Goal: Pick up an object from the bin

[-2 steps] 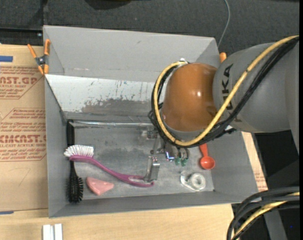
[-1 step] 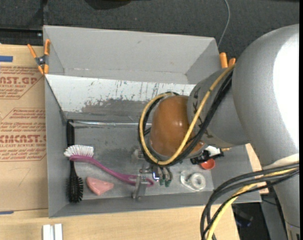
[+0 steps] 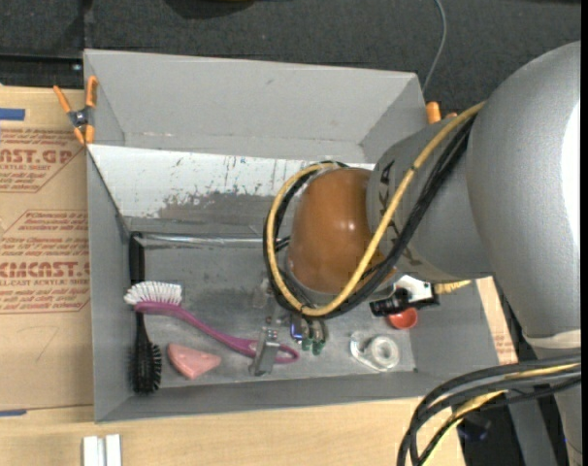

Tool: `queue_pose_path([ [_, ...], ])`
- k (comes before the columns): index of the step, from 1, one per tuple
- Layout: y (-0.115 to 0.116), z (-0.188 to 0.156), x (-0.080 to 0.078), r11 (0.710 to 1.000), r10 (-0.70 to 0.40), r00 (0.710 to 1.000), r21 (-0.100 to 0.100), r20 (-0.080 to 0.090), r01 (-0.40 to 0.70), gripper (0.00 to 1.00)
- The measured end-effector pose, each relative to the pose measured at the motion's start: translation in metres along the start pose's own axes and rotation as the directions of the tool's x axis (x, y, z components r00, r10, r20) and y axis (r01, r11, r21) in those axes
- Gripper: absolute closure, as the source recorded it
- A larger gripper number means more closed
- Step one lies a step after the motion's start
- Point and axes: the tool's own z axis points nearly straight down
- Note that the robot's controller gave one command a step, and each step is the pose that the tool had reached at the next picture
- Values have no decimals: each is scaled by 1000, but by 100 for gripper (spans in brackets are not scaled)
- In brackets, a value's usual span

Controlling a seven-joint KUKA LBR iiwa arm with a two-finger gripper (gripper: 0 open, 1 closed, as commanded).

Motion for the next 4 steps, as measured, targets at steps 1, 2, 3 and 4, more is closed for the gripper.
queue_pose_path([
  [1, -15, 40, -5, 997, -74, 997, 5, -15, 74, 0],
  [2, -18, 44, 0, 994, -108, 994, -2, 10, 108, 0],
  [3, -15, 41, -4, 997, -77, 997, 3, -16, 77, 100],
  [4, -15, 41, -4, 997, -77, 997, 3, -16, 77, 100],
])
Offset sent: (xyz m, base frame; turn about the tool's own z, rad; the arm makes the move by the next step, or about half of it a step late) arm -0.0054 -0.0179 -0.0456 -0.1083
